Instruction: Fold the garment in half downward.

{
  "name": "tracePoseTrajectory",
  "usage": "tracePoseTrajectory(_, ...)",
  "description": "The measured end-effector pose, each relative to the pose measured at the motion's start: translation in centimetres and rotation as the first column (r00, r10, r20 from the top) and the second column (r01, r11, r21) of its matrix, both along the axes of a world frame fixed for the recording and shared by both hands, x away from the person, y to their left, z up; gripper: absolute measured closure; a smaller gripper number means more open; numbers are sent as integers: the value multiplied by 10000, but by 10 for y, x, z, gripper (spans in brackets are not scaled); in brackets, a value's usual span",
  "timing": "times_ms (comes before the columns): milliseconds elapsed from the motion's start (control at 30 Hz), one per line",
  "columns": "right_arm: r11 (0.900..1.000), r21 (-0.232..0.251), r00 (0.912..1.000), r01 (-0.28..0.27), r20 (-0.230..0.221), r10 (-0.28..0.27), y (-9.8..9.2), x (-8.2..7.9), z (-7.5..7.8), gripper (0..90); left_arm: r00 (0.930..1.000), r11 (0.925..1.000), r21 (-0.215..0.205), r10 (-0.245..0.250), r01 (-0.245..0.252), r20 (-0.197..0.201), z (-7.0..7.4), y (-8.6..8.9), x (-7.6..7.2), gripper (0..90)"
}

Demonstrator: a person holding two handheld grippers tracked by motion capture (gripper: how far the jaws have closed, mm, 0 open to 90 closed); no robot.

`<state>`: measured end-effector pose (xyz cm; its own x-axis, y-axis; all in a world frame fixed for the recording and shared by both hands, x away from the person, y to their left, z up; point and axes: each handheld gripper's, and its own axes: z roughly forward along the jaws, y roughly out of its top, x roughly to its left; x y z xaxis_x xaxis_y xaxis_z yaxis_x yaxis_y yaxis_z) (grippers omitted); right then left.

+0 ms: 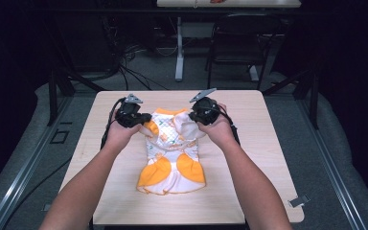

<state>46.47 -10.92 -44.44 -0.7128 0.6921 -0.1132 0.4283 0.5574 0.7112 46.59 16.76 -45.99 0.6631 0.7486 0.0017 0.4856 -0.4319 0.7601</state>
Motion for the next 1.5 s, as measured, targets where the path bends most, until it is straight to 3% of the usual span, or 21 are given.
tracePoseTrajectory(367, 9991, -207, 9993, -359, 70, 361, -1, -9, 2, 878, 9995, 9995, -26, -327, 327, 15, -4, 2, -11, 857)
tracePoseTrajectory(867, 9962, -248, 9962, -841, -269, 834, -7, -36, -22, 877, 9958, 9960, -237, -870, 863, -282, -25, 8, -39, 857)
tracePoseTrajectory(1000, 9942, -398, 9944, -998, -384, 983, -7, -43, -28, 877, 9941, 9946, -229, -1024, 1017, -360, -32, 9, -47, 857)
tracePoseTrajectory(1067, 9943, -262, 9936, -1036, -473, 1023, -8, -46, -32, 877, 9932, 9940, -326, -1059, 1044, -482, -37, 11, -51, 857)
tracePoseTrajectory(1167, 9918, -471, 9915, -1185, -598, 1157, -8, -51, -39, 877, 9919, 9929, -510, -1108, 1077, -627, -46, 14, -56, 856)
tracePoseTrajectory(1500, 9918, -144, 9850, -1267, -1195, 1241, -10, -66, -64, 873, 9844, 9874, -872, -1409, 1320, -1056, -73, 16, -73, 852)
